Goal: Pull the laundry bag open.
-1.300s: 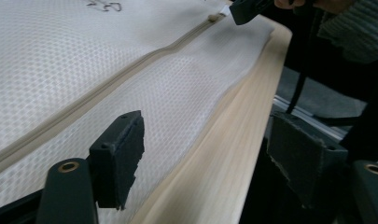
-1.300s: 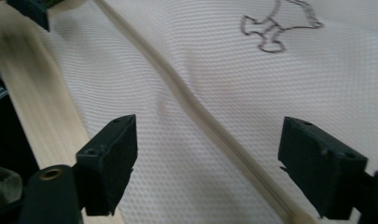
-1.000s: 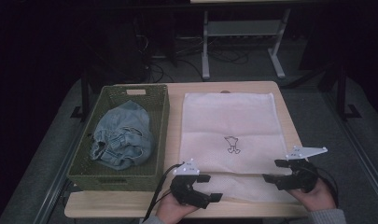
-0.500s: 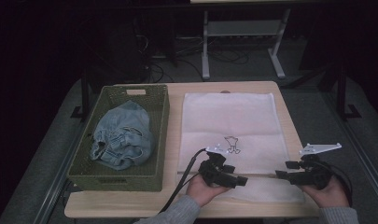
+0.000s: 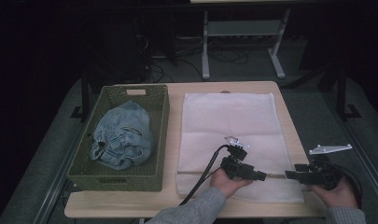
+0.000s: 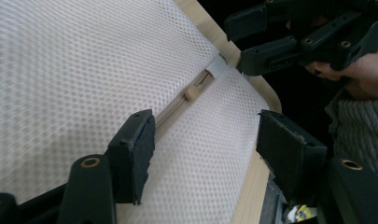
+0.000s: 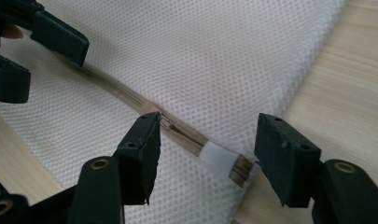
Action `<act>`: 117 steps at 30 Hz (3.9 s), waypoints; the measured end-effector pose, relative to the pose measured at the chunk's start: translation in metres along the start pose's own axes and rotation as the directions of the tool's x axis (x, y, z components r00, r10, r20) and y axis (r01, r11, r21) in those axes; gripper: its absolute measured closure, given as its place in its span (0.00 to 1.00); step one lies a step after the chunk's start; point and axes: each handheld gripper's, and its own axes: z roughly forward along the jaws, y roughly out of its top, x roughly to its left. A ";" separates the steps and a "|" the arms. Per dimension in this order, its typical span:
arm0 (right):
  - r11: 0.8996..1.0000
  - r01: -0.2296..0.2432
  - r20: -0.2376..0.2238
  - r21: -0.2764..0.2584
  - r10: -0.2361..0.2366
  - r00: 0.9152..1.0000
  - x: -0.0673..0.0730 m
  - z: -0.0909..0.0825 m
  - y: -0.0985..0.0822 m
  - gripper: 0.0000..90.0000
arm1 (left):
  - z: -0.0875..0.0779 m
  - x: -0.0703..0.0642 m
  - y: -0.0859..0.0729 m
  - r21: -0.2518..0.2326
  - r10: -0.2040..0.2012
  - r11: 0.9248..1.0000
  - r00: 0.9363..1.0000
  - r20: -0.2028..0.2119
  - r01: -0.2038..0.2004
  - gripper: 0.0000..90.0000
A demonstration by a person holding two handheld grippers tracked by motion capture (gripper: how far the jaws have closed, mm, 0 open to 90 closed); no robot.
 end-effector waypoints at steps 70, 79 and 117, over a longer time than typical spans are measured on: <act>0.981 -0.189 -0.072 0.035 0.191 0.979 -0.022 0.003 -0.007 0.71 | 0.054 -0.008 0.016 0.039 -0.038 0.998 0.999 -0.008 0.039 0.96; 0.970 -0.242 -0.126 0.031 0.244 0.962 -0.031 0.009 -0.012 0.54 | 0.046 -0.013 0.020 0.020 -0.029 0.999 0.999 0.021 0.028 0.97; 0.985 -0.166 -0.035 0.044 0.168 0.985 -0.024 0.002 -0.010 0.92 | 0.016 0.009 -0.003 0.033 -0.035 0.999 0.997 -0.063 0.037 0.97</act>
